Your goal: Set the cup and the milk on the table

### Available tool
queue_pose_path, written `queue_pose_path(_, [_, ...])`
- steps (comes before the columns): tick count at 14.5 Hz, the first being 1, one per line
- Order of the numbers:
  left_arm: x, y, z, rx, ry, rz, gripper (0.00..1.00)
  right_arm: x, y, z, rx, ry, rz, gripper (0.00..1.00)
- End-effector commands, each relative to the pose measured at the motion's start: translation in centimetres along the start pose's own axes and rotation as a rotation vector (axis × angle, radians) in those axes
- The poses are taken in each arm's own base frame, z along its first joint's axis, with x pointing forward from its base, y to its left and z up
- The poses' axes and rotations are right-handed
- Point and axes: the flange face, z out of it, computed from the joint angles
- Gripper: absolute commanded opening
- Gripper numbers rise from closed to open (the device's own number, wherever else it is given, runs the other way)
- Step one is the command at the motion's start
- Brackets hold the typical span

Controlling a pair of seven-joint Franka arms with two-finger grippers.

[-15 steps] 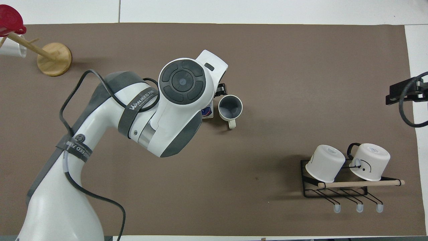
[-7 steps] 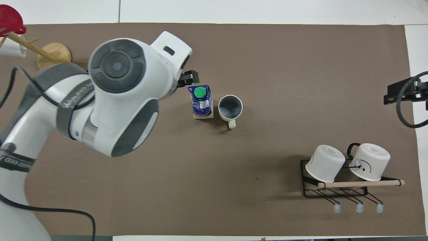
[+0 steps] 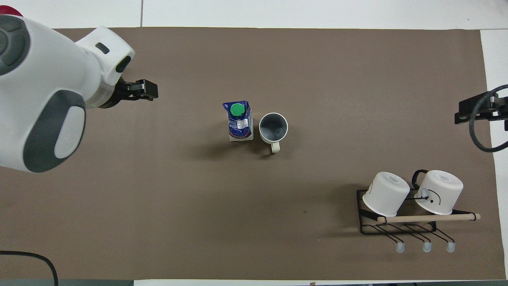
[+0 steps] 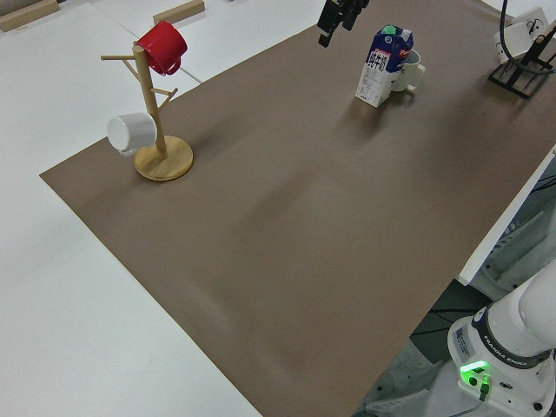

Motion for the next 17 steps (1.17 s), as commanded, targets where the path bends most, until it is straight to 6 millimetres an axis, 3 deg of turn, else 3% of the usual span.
queue_pose_path(1, [-0.3, -4.4, -0.8, -0.042, -0.029, 0.007, 1.0, -0.4, 0.1, 0.0, 0.008, 0.015, 0.001, 1.0])
queue_pose_path(7, [-0.9, -12.8, -4.1, -0.063, -0.091, 0.05, 1.0, -0.4, 0.1, 0.1, 0.005, 0.013, -0.05, 1.0])
queue_pose_path(11, [-1.1, -14.6, -6.9, -0.064, -0.108, 0.081, 1.0, -0.4, 0.1, 0.0, 0.006, 0.013, -0.039, 1.0])
queue_pose_path(17, [-2.2, -14.6, -7.9, -0.061, -0.124, 0.085, 1.0, -0.5, -0.3, 0.1, 0.007, 0.013, -0.013, 1.0])
